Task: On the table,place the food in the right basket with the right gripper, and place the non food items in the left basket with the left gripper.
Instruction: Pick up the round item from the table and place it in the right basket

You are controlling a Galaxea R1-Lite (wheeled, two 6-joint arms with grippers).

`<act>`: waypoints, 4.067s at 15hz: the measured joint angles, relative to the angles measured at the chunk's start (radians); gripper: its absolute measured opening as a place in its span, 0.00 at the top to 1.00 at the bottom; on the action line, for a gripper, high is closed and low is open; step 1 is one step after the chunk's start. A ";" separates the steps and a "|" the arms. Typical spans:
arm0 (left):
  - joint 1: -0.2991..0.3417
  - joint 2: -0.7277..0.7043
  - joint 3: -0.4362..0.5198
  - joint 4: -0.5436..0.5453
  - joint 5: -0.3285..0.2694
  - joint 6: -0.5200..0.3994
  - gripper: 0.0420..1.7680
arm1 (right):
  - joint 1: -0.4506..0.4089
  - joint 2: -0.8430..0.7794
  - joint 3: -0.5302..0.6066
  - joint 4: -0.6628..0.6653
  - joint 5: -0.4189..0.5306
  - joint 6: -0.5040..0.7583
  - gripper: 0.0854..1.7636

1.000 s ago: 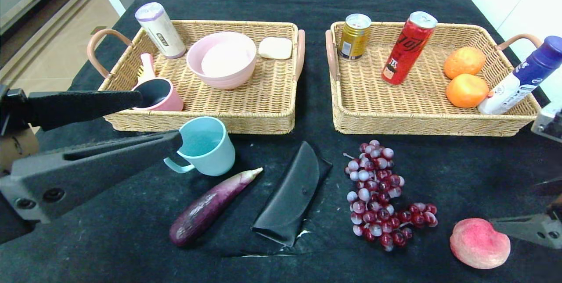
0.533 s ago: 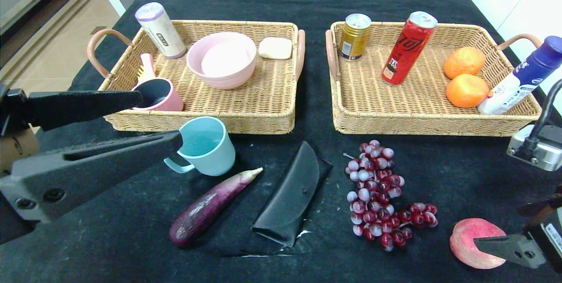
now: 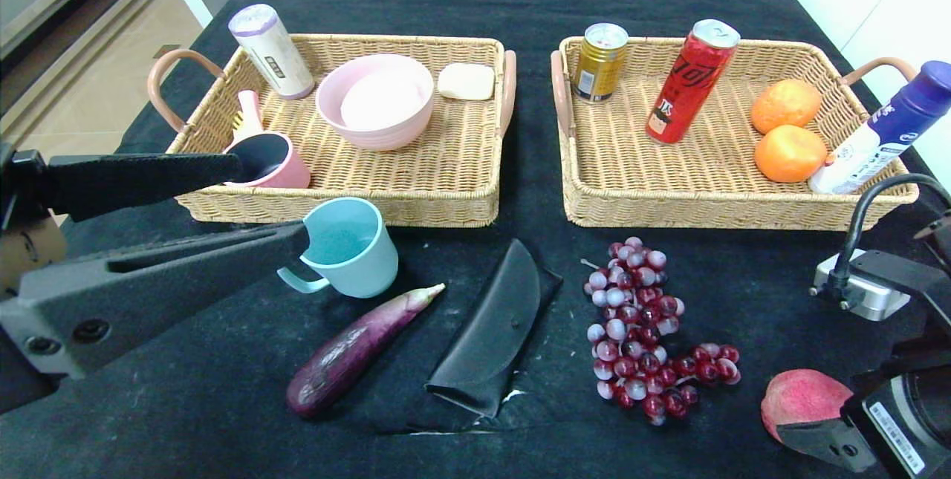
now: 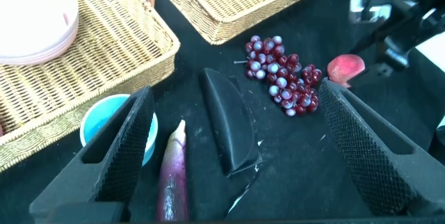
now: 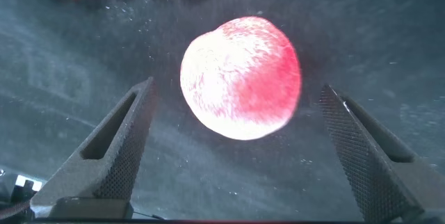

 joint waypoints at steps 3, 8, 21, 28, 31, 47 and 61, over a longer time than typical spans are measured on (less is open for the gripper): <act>0.000 0.000 0.000 0.000 0.000 0.000 0.03 | 0.000 0.023 0.043 -0.058 -0.007 0.004 0.04; 0.000 0.000 0.001 0.000 0.000 0.001 0.03 | 0.000 0.057 0.073 -0.080 -0.015 0.032 0.04; 0.000 -0.001 0.001 0.000 0.000 0.001 0.03 | 0.000 0.083 0.094 -0.130 -0.024 0.039 0.34; 0.000 -0.001 0.001 0.000 0.000 0.001 0.03 | 0.001 0.079 0.094 -0.129 -0.024 0.039 0.34; 0.000 -0.002 0.001 0.000 0.000 0.001 0.03 | 0.003 0.076 0.095 -0.129 -0.024 0.038 0.34; 0.000 -0.005 0.001 0.000 0.000 0.001 0.03 | 0.001 0.002 -0.084 -0.119 -0.066 0.039 0.35; 0.000 -0.011 0.001 0.000 0.000 0.001 0.03 | -0.079 0.229 -0.640 -0.134 -0.204 0.016 0.35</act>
